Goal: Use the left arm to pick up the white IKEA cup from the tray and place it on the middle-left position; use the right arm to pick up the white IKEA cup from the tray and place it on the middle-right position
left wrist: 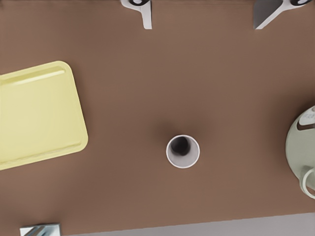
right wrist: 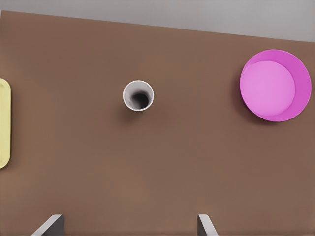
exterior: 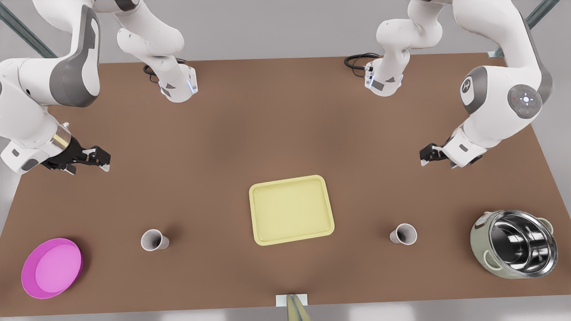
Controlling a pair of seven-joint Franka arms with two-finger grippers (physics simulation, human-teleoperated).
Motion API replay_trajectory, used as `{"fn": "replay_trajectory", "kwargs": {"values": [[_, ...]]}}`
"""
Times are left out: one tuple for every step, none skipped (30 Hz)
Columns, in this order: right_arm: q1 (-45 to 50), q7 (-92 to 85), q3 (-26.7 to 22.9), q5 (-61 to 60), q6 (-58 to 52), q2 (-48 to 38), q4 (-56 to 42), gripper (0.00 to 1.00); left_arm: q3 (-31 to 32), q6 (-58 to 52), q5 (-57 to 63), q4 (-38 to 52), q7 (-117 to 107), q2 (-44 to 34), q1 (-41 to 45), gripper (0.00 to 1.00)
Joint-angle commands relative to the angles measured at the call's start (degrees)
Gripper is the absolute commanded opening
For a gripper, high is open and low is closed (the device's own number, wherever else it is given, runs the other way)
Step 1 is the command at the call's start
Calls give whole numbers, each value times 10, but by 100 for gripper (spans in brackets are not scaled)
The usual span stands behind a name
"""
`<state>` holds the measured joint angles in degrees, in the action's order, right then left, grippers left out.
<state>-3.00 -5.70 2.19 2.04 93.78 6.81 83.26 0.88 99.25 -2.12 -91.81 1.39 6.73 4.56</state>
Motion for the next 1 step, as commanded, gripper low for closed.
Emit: {"fn": "replay_trajectory", "kwargs": {"values": [[0, 6, 0, 0, 0, 0, 0, 100, 0, -20, 0, 1, -22, 0, -1, 100]]}}
